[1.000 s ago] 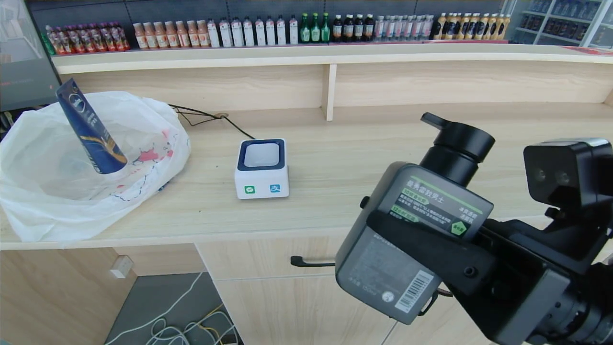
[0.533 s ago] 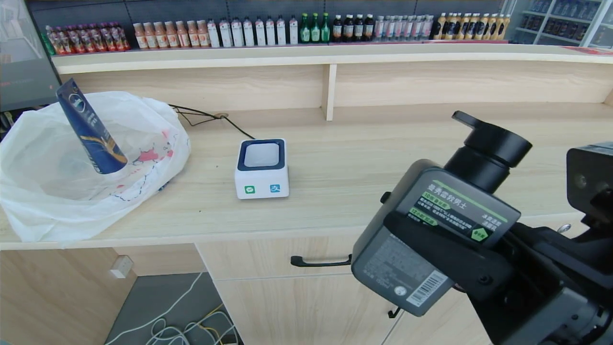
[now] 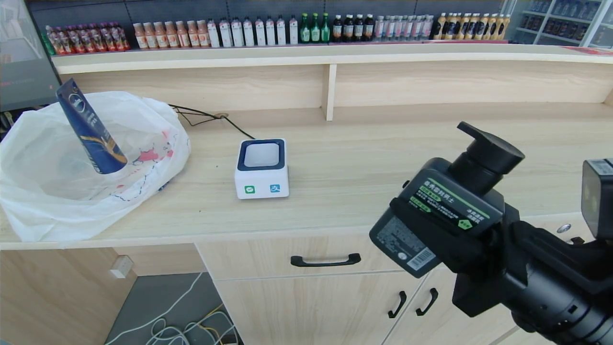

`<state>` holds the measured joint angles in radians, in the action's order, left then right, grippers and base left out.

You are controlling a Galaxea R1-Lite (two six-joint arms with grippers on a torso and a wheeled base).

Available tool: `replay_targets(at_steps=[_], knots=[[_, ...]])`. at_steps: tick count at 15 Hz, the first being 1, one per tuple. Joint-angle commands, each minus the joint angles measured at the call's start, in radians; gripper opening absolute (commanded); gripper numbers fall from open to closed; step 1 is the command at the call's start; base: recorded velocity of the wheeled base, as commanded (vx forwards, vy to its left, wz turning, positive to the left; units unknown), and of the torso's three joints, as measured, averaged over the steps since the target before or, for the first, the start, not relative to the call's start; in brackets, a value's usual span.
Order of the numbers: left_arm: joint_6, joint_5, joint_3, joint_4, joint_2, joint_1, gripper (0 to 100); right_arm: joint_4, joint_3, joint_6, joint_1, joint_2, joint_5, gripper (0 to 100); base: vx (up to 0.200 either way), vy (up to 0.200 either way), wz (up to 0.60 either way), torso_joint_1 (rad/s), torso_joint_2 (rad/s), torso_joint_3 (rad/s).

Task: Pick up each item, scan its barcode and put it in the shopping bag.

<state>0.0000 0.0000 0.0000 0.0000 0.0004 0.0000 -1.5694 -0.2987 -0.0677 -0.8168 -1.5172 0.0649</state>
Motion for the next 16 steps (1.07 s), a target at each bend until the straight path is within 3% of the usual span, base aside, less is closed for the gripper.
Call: replay_targets(at_steps=[1, 3, 9, 11, 16], knots=[[0.000, 0.000, 0.000, 0.000, 0.000, -0.002, 100, -0.001, 0.010, 0.058, 0.094, -0.012, -0.002, 0, 0.000, 0.000, 0.00, 0.000, 0.00, 0.000], [0.000, 0.000, 0.000, 0.000, 0.000, 0.000, 100, -0.001, 0.001, 0.120, 0.185, -0.012, -0.002, 0, 0.000, 0.000, 0.00, 0.000, 0.00, 0.000], [0.002, 0.000, 0.000, 0.000, 0.000, 0.000, 100, -0.001, -0.031, 0.160, 0.215, 0.029, -0.102, 0, 0.000, 0.000, 0.00, 0.000, 0.00, 0.000], [0.002, 0.000, 0.000, 0.000, 0.000, -0.002, 100, -0.001, -0.053, 0.150, 0.294, 0.028, -0.106, 0, 0.000, 0.000, 0.00, 0.000, 0.00, 0.000], [0.000, 0.000, 0.000, 0.000, 0.000, -0.002, 100, -0.001, -0.043, 0.149, 0.346, 0.023, -0.109, 0, 0.000, 0.040, 0.00, 0.001, 0.00, 0.002]])
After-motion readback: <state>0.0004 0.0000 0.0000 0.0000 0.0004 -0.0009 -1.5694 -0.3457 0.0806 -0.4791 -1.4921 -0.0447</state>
